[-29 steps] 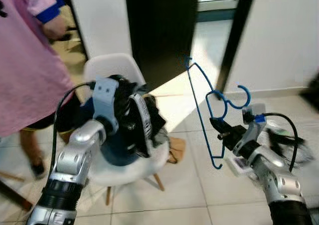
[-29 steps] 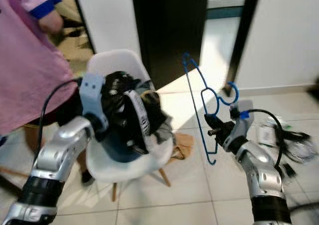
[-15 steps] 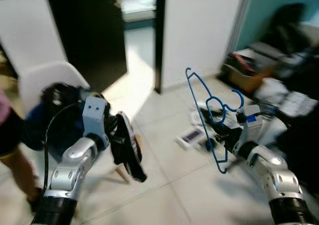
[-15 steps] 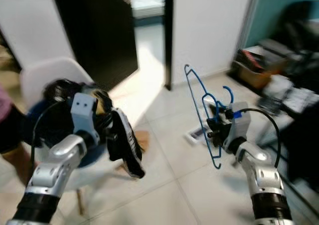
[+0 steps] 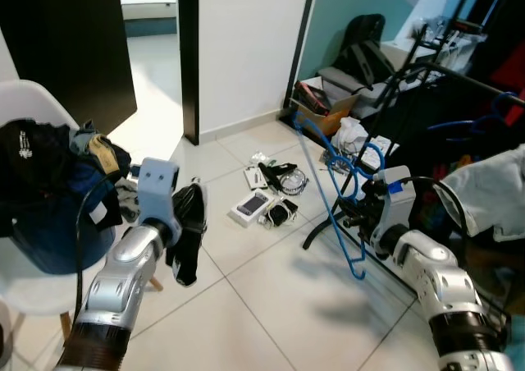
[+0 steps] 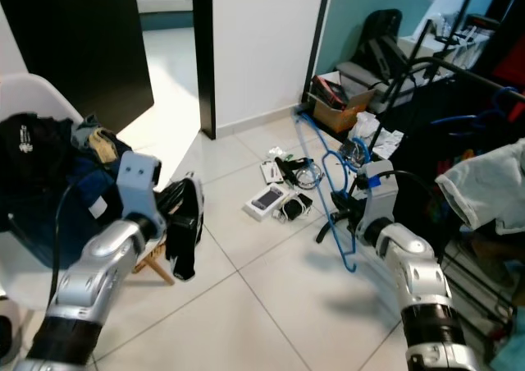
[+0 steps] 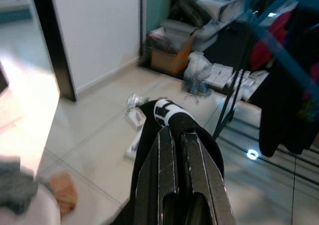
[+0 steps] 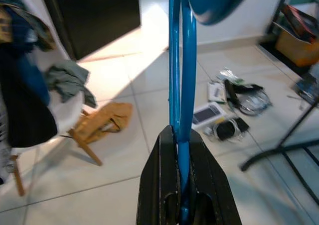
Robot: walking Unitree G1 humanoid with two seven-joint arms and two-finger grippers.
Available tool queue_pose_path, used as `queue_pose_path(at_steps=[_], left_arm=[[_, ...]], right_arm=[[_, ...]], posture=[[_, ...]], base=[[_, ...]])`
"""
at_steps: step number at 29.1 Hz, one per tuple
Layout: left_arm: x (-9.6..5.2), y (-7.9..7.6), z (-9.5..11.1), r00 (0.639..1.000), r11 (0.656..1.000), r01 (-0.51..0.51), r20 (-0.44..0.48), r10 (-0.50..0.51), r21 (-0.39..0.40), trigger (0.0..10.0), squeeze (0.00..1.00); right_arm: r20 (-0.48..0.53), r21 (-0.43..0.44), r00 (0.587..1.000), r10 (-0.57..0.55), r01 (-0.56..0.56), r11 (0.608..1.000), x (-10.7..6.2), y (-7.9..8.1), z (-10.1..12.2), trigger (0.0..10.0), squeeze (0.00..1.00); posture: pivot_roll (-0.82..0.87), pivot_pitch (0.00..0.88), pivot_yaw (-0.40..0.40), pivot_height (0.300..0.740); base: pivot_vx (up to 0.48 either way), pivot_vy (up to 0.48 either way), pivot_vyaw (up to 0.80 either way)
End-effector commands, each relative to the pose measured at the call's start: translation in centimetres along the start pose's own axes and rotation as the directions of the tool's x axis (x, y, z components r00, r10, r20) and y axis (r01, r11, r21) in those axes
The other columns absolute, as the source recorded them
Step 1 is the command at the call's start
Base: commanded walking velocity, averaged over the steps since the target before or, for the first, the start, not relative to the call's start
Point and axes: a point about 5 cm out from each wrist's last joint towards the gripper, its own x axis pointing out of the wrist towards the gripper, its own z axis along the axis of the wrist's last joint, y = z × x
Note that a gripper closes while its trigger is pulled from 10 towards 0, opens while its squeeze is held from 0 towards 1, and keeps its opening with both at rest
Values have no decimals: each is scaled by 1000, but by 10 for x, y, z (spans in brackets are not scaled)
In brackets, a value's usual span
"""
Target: Hang hanger
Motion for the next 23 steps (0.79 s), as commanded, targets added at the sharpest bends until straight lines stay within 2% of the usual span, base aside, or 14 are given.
queue_pose_path(at_steps=[1, 4, 8, 14, 17, 20, 21, 23], left_arm=[[7, -3, 10, 999, 999, 39, 13, -40, 31, 10000, 0], [21, -11, 32, 993, 994, 90, 70, -94, 55, 10000, 0], [29, -16, 44, 989, 993, 99, 101, -106, 63, 10000, 0], [34, -15, 52, 989, 994, 79, 119, -87, 72, 10000, 0], [38, -11, 53, 993, 993, 51, 104, -63, 108, 10000, 0], [42, -9, 49, 997, 983, 23, 71, -37, 183, 10000, 0], [42, -9, 49, 997, 983, 23, 71, -37, 183, 10000, 0], [44, -8, 50, 998, 981, 12, 64, -25, 195, 10000, 0]], right_arm=[[5, -21, 1000, 24, -24, 999, -3, 2, 3, 10000, 0], [1, -38, 1000, 30, -30, 999, -8, 2, 5, 10000, 0], [-4, -61, 996, 91, -92, 994, -12, 8, 8, 10000, 0], [-19, -115, 987, 161, -162, 980, -21, 11, 15, 10000, 0], [-32, -182, 977, 209, -212, 960, -35, 7, 30, 10000, 0], [-66, -222, 954, 291, -299, 928, -53, 10, 40, 10000, 0], [-66, -222, 954, 291, -299, 928, -53, 10, 40, 10000, 0], [-130, -230, 934, 332, -354, 906, -64, 13, 41, 10000, 0]], posture=[[-47, 0, -44, 740], [-67, 0, -23, 740], [-77, 0, -12, 740], [-87, 0, -4, 740], [-101, 0, 10, 740], [-107, 0, 21, 740], [-107, 0, 21, 740], [-111, 0, 29, 740]], base=[[0, 0, 0], [0, 0, -800], [0, 0, -800], [0, 0, -800], [0, 0, -800], [0, 0, 0], [0, 0, 0], [0, 0, 0]])
